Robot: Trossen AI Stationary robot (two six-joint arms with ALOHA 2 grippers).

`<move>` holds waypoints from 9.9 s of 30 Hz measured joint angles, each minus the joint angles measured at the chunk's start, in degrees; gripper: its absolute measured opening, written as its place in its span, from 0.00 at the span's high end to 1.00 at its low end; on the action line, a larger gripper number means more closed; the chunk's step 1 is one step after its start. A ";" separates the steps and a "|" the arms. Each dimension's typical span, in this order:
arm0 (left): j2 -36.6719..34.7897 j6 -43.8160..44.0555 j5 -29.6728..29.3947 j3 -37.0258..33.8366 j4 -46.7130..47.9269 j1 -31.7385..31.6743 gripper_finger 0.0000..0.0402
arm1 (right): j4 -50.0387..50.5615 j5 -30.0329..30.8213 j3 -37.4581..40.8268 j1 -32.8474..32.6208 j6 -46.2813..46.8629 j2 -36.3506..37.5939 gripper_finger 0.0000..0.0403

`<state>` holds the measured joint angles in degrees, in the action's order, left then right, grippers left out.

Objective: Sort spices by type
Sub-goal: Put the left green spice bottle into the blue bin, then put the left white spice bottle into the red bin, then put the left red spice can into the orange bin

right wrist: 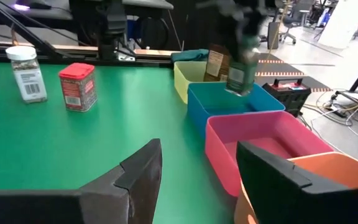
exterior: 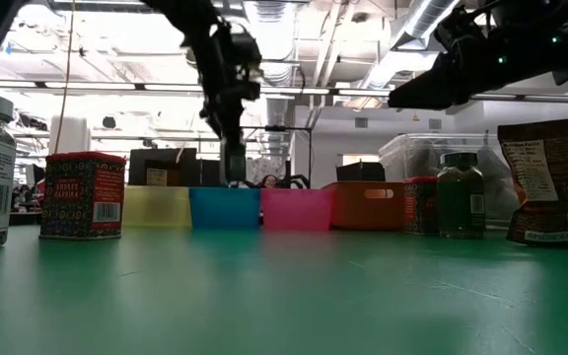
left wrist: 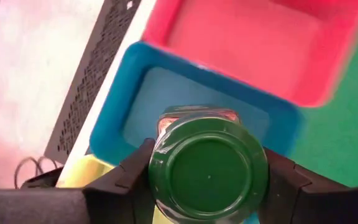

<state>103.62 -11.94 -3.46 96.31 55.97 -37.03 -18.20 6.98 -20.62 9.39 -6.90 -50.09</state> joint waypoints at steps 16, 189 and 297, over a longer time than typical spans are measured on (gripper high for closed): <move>8.92 1.48 4.29 -0.07 -3.11 -3.76 0.48 | -0.02 0.01 0.00 0.02 -0.66 0.00 0.42; 10.79 -5.03 7.74 13.17 -5.40 7.29 0.50 | 22.28 -2.34 -11.16 1.51 1.39 -1.95 0.42; -21.84 24.17 -3.91 -39.69 -3.68 52.45 0.45 | 21.66 2.66 -14.78 -1.38 -1.06 -2.40 0.42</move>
<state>81.78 12.23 -7.38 56.62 52.29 15.41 3.47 9.64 -35.40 8.01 -7.96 -52.49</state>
